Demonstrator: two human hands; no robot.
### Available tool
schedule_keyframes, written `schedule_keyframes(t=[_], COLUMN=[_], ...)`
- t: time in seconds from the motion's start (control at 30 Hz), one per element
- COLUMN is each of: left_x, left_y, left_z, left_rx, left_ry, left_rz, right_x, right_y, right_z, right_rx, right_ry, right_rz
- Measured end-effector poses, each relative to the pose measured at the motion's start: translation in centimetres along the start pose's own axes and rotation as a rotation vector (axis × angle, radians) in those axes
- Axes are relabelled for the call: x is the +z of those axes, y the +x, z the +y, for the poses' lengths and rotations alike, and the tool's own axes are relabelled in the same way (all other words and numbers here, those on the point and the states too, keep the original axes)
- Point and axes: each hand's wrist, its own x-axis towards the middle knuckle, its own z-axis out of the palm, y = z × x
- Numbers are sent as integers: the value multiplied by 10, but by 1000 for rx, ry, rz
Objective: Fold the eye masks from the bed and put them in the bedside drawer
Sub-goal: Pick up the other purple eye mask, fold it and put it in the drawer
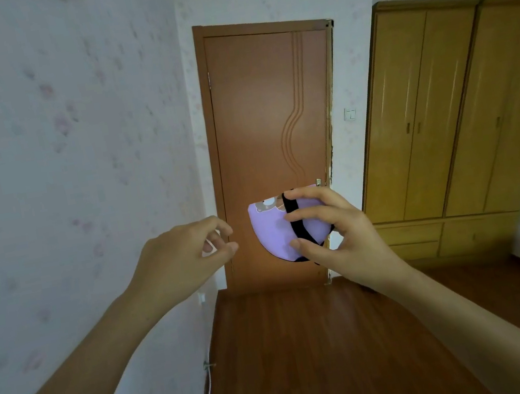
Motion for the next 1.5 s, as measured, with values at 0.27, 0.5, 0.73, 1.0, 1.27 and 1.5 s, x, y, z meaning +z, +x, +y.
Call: schedule_keyframes(t=[0.27,0.5,0.73,1.0,1.27,1.5], left_x=[74,121,191,281,345,422], left_y=[143,262,360,472,570,664], left_z=[-58,-96,-96,-76,-60,-35], left_rx=[90,171,248,283,302,447], left_ry=[-47,-54,-80,-90,-150,-241], left_rz=[-5,-24,-95,-104,-116,-173], right_x=[21,28,16,-24,-62,-86], right_y=[80,143,179,224,256,253], right_z=[125,220,326,449,542,606], right_rx=[22,38,79,62,101,246], right_ry=[-57,-121,-162,-203,-274,-362], right_rz=[38,101,139,180,164,230])
